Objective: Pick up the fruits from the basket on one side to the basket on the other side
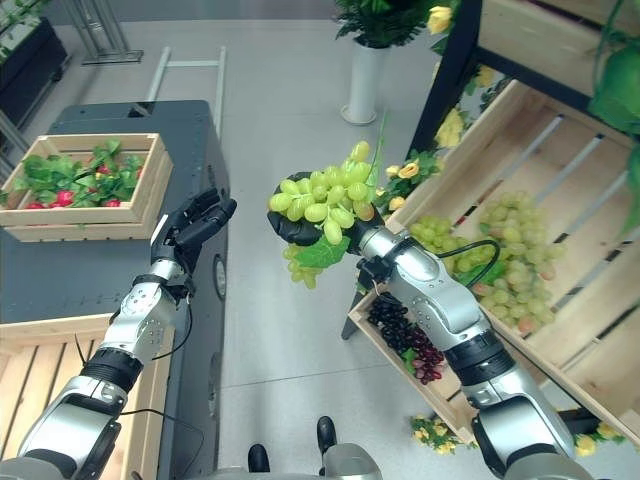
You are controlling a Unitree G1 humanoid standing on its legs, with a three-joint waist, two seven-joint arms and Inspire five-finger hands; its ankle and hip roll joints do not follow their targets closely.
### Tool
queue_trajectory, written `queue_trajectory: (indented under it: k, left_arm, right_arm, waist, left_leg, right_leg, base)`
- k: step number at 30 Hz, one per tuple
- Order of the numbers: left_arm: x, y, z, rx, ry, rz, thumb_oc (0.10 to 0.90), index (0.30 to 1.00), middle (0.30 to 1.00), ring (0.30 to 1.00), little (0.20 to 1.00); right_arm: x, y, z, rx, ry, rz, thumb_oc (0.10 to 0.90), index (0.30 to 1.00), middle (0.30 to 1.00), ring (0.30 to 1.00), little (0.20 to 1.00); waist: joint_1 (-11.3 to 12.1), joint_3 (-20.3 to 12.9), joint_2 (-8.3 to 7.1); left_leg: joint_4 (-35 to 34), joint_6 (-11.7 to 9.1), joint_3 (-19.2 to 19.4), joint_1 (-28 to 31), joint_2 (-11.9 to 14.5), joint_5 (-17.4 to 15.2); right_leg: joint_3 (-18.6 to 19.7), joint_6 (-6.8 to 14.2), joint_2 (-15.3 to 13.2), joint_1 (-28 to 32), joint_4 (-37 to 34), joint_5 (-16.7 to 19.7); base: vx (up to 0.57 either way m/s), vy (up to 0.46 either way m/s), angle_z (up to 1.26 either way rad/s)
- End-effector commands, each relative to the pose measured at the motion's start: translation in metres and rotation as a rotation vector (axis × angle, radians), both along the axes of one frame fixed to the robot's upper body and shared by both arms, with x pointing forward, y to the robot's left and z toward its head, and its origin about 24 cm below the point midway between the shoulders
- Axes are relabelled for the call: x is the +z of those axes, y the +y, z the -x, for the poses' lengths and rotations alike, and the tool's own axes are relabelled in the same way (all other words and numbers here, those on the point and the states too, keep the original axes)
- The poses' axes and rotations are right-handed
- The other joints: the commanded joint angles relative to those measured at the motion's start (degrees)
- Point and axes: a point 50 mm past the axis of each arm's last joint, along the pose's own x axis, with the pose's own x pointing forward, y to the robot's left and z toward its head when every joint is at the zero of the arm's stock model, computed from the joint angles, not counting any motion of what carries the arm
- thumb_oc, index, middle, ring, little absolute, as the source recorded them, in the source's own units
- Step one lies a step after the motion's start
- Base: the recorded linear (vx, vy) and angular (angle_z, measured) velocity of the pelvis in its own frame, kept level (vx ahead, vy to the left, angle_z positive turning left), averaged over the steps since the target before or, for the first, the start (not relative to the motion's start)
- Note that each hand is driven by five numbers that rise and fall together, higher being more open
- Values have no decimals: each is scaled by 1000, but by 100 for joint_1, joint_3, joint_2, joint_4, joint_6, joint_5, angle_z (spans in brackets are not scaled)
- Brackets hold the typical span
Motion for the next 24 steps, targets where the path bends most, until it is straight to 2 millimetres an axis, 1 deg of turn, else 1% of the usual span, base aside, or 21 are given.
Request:
queue_trajectory:
  k: [1,4,6,9,11,12,13,14,17,19,20,21,23,24]
  left_arm:
    - [15,7,-6,30,-103,-11,800,900,900,900,900]
    - [7,6,-3,29,-82,-16,800,900,900,900,900]
    - [0,10,3,36,-63,-17,800,900,900,900,900]
    - [-4,11,6,33,-56,-11,800,900,900,900,900]
    - [-10,13,10,34,-49,8,800,900,900,900,900]
    - [-10,13,10,34,-49,8,800,900,900,900,900]
    - [-13,14,13,41,-44,15,800,900,900,900,900]
    - [-15,14,14,42,-41,19,800,900,900,900,900]
    - [-23,13,21,40,-23,19,800,900,900,900,900]
    - [-27,15,25,42,-14,20,800,900,900,900,900]
    - [-30,17,28,51,-8,29,800,900,900,900,900]
    - [-30,18,28,54,-8,31,800,900,900,900,900]
    - [-35,22,32,74,5,67,800,900,900,900,900]
    - [-36,22,33,77,7,68,800,900,900,900,900]
  right_arm:
    - [49,-4,7,82,-182,-158,400,300,300,300,300]
    - [57,-15,9,56,-231,-148,400,300,300,300,300]
    - [68,-30,13,20,-278,-140,400,300,300,300,300]
    - [74,-39,15,-6,-302,-137,400,300,300,300,300]
    - [83,-58,16,-77,-351,-114,400,300,300,300,300]
    - [83,-58,16,-77,-351,-114,400,300,300,300,300]
    - [87,-71,17,-116,-372,-103,400,300,300,300,300]
    - [89,-75,17,-137,-378,-97,400,300,300,300,300]
    - [93,-97,20,-210,-406,-74,400,300,300,300,300]
    - [97,-106,22,-255,-431,-56,400,300,300,300,300]
    - [101,-114,24,-301,-460,-48,400,300,300,300,300]
    - [102,-116,24,-305,-462,-52,400,300,300,300,300]
    - [105,-130,27,-360,-476,-57,400,300,300,300,300]
    - [105,-132,27,-368,-479,-60,400,300,300,300,300]
  waist:
    - [-45,-943,144]
    - [-131,-959,147]
    - [-210,-976,155]
    - [-236,-979,157]
    - [-320,-962,157]
    - [-308,-967,153]
    - [-339,-975,146]
    - [-350,-981,143]
    - [-396,-978,120]
    - [-425,-979,120]
    - [-440,-984,118]
    - [-436,-995,112]
    - [-499,-996,132]
    - [-499,-1002,125]
  left_leg:
    - [16,53,82,-141,-185,-536]
    - [16,67,145,-126,-184,-574]
    - [16,75,212,-104,-180,-598]
    - [16,77,238,-98,-181,-610]
    - [16,96,252,-70,-186,-653]
    - [16,91,266,-84,-186,-638]
    - [16,93,281,-86,-185,-650]
    - [16,94,287,-87,-185,-653]
    - [16,103,291,-71,-179,-679]
    - [16,111,282,-47,-177,-707]
    - [16,114,288,-44,-174,-713]
    - [16,109,303,-61,-174,-697]
    - [16,112,299,-37,-168,-730]
    - [16,107,315,-50,-167,-712]
  right_leg:
    - [4,27,61,31,12,-198]
    - [104,40,83,5,12,-186]
    - [202,51,102,-14,12,-176]
    - [254,55,112,-26,12,-169]
    - [330,70,134,-24,12,-172]
    - [343,65,136,-42,12,-156]
    - [391,69,147,-58,12,-152]
    - [408,72,152,-63,12,-152]
    - [459,80,177,-67,12,-149]
    - [476,84,192,-48,12,-165]
    - [505,79,208,-52,12,-163]
    - [526,73,214,-75,12,-145]
    - [549,78,238,-62,12,-166]
    - [572,70,244,-80,12,-146]
  base:
    - [0,55,-22]
    - [11,52,-17]
    - [39,52,-17]
    - [22,29,-4]
    - [30,54,-14]
    - [17,46,-19]
    - [16,37,-21]
    - [45,61,-22]
    - [33,31,-12]
    - [42,35,-11]
    - [16,23,-5]
    - [19,38,-2]
    - [26,44,-3]
    - [34,35,-3]
